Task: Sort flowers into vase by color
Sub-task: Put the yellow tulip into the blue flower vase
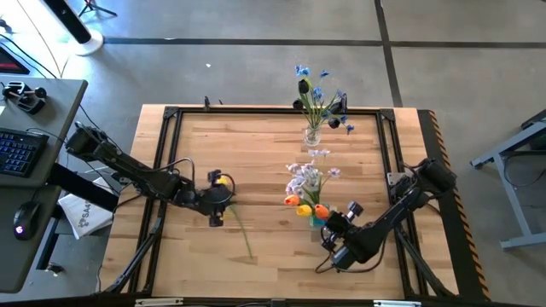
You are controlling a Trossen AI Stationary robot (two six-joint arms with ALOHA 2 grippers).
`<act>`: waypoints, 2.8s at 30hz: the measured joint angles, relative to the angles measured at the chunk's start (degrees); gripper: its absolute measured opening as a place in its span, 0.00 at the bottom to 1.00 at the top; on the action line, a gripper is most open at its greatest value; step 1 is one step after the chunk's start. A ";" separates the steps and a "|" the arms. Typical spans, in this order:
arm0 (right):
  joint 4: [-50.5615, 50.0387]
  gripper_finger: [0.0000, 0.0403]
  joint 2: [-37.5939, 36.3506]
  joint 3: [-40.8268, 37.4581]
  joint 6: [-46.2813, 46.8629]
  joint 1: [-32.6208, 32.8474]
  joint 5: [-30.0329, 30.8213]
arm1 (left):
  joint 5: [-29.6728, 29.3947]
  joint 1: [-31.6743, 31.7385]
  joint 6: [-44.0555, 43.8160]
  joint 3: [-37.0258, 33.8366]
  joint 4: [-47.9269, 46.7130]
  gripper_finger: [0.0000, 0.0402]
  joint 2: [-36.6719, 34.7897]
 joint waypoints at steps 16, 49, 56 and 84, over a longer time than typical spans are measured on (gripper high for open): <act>-13.24 0.18 0.00 3.50 11.10 5.05 -2.94 | -2.07 -8.95 -34.99 0.00 -21.30 0.23 0.00; 19.28 0.49 -0.22 10.40 -1.35 36.31 24.74 | -8.89 -19.84 -69.66 17.75 -17.71 0.09 18.97; 19.71 0.49 -0.09 10.40 -3.49 35.30 20.46 | -9.17 -23.20 -78.41 17.86 -16.05 0.09 23.13; 12.28 0.49 0.00 10.40 1.80 34.95 11.68 | -5.56 -16.17 -106.02 17.94 -19.89 0.38 35.01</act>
